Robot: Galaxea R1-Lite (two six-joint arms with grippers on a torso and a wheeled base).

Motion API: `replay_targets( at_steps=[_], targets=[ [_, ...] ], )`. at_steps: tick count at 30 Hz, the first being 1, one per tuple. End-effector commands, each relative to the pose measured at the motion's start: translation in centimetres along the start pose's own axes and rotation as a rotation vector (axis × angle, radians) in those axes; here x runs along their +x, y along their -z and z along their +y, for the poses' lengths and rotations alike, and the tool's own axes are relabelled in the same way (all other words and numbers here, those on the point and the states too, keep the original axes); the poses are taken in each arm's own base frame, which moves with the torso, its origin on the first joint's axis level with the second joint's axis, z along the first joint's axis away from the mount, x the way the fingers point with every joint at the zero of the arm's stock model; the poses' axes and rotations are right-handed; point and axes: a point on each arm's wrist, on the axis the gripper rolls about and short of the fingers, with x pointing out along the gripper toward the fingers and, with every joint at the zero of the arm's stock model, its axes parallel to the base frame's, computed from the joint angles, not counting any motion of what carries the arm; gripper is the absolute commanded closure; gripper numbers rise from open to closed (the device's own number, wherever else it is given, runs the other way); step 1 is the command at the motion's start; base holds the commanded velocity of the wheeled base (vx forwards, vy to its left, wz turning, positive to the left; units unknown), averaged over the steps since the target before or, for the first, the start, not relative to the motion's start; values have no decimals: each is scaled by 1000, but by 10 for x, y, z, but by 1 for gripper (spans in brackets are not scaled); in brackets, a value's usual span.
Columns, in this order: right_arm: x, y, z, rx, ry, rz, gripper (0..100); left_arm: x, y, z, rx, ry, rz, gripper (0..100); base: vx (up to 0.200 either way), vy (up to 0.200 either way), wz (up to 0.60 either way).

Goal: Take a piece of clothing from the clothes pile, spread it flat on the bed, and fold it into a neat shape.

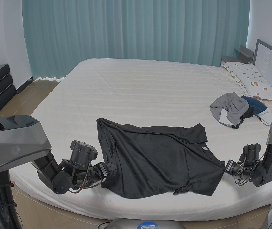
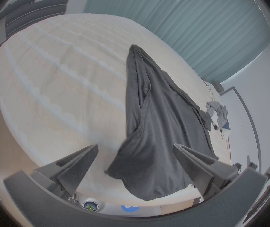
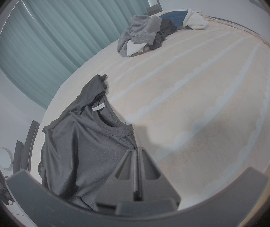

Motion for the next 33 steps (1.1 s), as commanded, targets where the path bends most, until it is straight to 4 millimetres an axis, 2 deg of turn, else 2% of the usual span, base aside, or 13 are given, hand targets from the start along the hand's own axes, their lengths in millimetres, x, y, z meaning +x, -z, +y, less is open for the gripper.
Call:
replay_targets(
  at_steps=[1, 7, 13, 14, 16, 17, 27, 31, 33],
  targets=[
    [-2, -8, -3, 11, 4, -29, 100, 6, 11, 3, 12, -23, 27, 0, 0, 0, 0],
    [0, -6, -4, 10, 7, -22, 100, 6, 14, 3, 26, -27, 38, 0, 0, 0, 0],
    [2, -5, -4, 10, 7, -14, 100, 7, 25, 1, 56, -32, 63, 0, 0, 0, 0],
    [2, -5, -4, 10, 7, -14, 100, 7, 26, 0, 58, -29, 64, 100, 0, 0, 0],
    [2, -4, -4, 9, 6, -14, 100, 8, 28, 1, 61, -34, 70, 100, 0, 0, 0],
    [2, -4, -4, 9, 6, -14, 0, 8, 28, 1, 61, -34, 70, 100, 0, 0, 0],
    [-3, -5, -1, 9, -23, -16, 0, 4, 33, 8, 65, -64, 91, 100, 0, 0, 0],
    [-8, 4, 12, -19, -63, 10, 0, -8, 38, 20, 68, -96, 111, 100, 0, 0, 0],
    [-14, 9, 19, -40, -91, 15, 0, -18, 28, 26, 74, -111, 75, 100, 0, 0, 0]
  ],
)
